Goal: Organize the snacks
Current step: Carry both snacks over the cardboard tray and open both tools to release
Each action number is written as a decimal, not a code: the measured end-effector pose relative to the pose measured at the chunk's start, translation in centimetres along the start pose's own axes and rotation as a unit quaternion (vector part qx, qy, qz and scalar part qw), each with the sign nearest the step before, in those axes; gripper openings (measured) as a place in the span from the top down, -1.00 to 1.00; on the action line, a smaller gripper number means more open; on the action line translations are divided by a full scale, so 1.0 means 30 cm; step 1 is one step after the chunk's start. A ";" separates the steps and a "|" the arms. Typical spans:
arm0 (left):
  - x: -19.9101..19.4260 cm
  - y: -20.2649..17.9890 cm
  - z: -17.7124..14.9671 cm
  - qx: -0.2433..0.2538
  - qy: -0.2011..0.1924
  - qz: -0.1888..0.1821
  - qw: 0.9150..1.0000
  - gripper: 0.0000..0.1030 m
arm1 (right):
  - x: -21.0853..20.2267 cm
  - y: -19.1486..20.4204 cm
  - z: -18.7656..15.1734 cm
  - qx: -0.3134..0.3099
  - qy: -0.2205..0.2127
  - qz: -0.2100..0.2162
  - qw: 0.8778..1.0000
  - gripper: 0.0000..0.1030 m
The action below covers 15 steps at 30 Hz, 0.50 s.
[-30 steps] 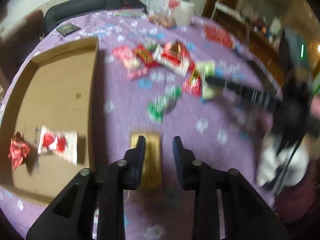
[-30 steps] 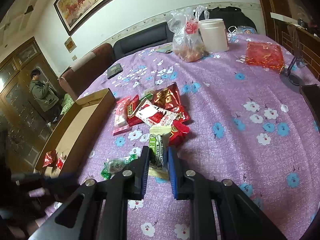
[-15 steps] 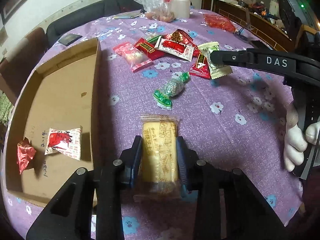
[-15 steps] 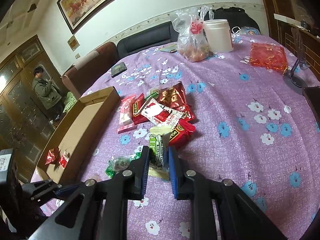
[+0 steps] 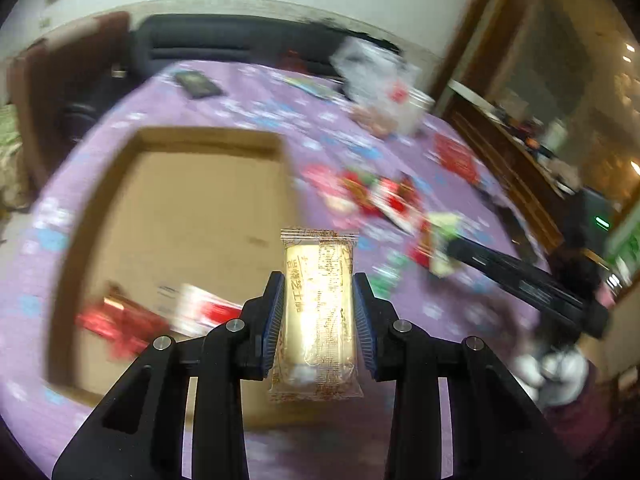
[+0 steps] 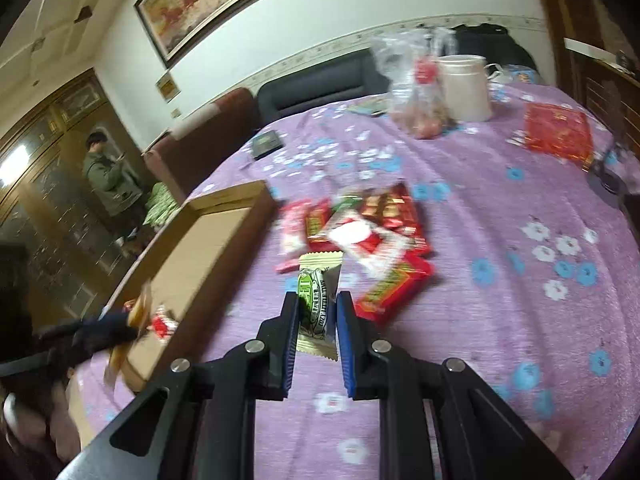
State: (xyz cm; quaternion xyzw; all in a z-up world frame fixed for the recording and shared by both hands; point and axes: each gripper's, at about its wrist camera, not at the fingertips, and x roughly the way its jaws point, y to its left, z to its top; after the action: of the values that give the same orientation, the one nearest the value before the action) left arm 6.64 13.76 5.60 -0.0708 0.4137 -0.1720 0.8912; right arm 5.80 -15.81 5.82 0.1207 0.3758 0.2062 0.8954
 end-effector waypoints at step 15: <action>0.107 0.424 0.086 -0.140 0.012 0.044 0.989 0.35 | 0.355 0.477 0.067 -0.109 0.093 0.056 0.988 0.59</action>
State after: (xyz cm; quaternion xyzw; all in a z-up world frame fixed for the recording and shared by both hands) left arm 13.69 24.37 1.57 -0.1750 0.4468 -0.0735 0.8743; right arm 10.00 1.64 5.87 0.0235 0.4254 0.3065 0.8512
